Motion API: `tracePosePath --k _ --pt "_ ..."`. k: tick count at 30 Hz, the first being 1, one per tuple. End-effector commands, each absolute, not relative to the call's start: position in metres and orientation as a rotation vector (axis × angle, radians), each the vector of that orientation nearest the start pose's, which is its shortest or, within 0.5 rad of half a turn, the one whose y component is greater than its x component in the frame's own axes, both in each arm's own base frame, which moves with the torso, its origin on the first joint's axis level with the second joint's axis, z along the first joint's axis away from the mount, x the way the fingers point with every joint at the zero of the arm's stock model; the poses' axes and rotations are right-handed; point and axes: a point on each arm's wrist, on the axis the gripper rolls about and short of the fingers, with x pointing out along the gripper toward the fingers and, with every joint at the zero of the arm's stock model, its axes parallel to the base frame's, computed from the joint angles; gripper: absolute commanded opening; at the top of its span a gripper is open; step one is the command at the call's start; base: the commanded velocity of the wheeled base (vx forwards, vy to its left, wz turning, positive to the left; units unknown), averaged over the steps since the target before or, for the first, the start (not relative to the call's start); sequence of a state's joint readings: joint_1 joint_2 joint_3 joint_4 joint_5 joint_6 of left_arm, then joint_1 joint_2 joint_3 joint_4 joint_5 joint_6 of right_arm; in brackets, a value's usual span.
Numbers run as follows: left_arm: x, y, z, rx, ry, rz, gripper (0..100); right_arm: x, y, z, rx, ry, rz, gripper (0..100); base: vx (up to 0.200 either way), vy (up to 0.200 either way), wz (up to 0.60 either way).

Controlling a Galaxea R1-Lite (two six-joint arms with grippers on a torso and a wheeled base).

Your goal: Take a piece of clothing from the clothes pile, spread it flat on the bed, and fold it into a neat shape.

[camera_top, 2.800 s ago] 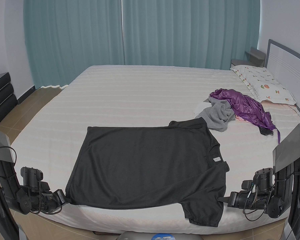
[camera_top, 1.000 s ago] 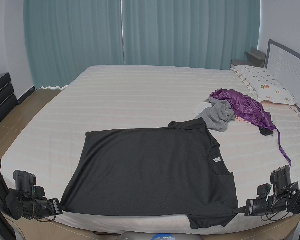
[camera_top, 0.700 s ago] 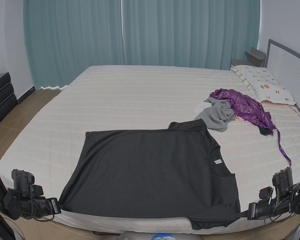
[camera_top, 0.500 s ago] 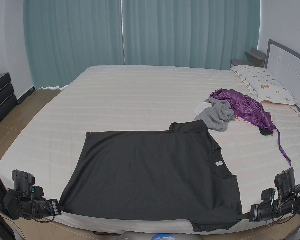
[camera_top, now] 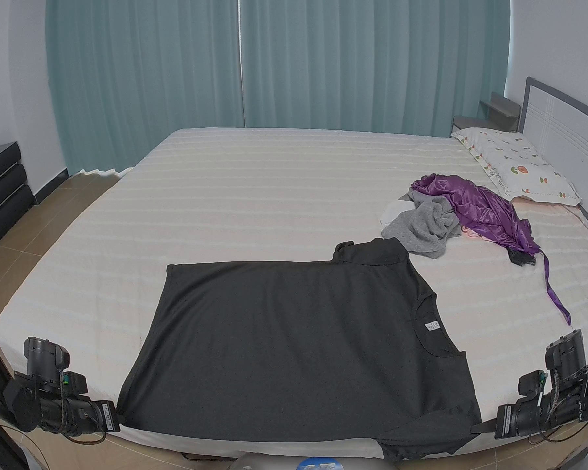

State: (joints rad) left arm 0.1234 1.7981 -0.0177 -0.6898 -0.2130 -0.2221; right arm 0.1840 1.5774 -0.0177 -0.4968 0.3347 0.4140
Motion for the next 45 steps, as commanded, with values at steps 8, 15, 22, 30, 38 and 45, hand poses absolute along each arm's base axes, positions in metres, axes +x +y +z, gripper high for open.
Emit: tracePosePath --k 8,15,22,30,38,45 --pt "0.137 0.010 0.024 -0.347 1.094 0.012 0 0.103 0.027 0.049 0.426 1.126 0.265 0 0.000 0.000 0.00" --pt "0.132 0.008 0.030 -0.342 1.076 0.006 0 0.094 0.025 0.053 0.415 1.113 0.274 0 0.000 0.000 0.00" --pt "0.140 0.007 0.033 -0.311 1.068 0.040 0 0.099 0.026 0.054 0.418 1.089 0.276 0 0.000 0.000 0.00" --pt "0.179 0.005 0.052 -0.386 0.935 0.048 0 0.136 0.030 0.049 0.420 1.062 0.258 0 0.000 0.000 0.00" --pt "0.208 -0.004 0.061 -0.388 0.883 0.041 0 0.170 0.029 0.047 0.435 0.908 0.234 0 0.000 0.000 0.00" --pt "0.218 -0.004 0.061 -0.379 0.869 0.061 0 0.181 0.029 0.052 0.438 0.862 0.236 0 0.000 0.000 0.00"
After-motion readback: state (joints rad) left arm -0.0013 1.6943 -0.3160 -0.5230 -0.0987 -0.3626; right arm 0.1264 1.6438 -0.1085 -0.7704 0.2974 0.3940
